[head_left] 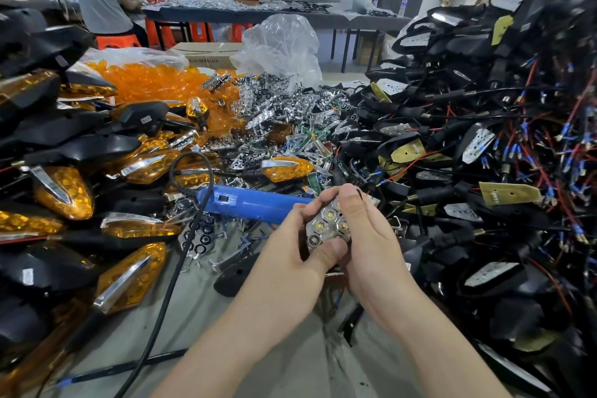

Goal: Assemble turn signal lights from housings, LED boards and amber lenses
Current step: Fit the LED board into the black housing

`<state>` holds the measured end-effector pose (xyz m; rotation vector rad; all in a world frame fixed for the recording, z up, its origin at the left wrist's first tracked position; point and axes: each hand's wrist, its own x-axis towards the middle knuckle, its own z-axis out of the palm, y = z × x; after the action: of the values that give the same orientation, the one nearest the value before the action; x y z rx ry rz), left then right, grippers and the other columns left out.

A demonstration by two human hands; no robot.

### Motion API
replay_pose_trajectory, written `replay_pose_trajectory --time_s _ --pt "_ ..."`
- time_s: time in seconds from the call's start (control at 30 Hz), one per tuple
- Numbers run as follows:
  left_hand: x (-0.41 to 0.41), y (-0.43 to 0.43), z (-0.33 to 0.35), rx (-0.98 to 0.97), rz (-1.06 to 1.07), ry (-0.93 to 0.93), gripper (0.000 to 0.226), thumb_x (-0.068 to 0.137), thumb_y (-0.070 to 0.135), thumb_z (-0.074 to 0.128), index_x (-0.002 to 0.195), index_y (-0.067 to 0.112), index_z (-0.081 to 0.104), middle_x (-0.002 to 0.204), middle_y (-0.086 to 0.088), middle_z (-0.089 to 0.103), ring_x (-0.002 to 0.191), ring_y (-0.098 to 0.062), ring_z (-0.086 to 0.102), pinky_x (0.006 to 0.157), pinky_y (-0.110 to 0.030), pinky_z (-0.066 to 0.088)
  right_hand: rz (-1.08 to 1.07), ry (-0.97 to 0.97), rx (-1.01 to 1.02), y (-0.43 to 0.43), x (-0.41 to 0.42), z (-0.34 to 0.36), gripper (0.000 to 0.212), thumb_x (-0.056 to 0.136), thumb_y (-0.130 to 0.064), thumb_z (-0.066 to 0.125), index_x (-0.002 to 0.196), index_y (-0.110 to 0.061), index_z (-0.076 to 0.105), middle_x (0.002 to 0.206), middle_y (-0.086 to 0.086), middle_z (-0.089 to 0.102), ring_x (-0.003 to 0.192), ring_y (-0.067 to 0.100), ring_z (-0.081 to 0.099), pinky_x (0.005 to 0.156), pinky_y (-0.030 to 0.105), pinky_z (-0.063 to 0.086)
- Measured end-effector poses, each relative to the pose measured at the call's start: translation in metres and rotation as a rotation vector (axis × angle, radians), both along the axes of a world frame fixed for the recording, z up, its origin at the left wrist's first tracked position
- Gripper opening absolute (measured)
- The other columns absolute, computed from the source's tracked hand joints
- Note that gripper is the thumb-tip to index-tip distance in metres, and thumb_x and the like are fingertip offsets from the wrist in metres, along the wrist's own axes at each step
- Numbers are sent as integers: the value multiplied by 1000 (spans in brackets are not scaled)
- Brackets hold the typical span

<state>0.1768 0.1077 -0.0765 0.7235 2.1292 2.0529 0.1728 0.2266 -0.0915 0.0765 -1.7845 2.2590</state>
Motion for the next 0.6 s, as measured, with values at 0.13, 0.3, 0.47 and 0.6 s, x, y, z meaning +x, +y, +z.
replay_pose_trajectory --time_s 0.13,0.3,0.47,0.6 --pt "2 3 3 14 18 -24 49 95 1 60 120 43 53 117 46 56 119 22 46 99 -9 39 -3 24 2 0 -2 -2 33 92 -60 51 88 -34 71 95 -4 73 99 20 67 99 51 50" --pt "3 -1 7 5 -31 -77 40 98 18 58 124 47 52 103 35 65 84 16 57 77 -5 44 1 2 -16 2 -2 -1 32 92 -61 56 87 -33 71 91 -5 75 90 17 73 71 39 60" --pt "8 4 8 42 16 -142 42 99 11 54 119 48 55 121 29 63 121 5 51 108 -32 43 -35 7 23 2 -1 -2 36 90 -66 53 88 -34 70 95 -4 75 106 23 70 100 62 51" --pt "8 6 8 71 33 -171 44 99 3 53 117 43 58 123 29 62 118 15 51 112 -30 40 -46 10 30 -1 1 1 34 91 -62 49 86 -34 68 95 -4 75 104 22 70 105 67 44"
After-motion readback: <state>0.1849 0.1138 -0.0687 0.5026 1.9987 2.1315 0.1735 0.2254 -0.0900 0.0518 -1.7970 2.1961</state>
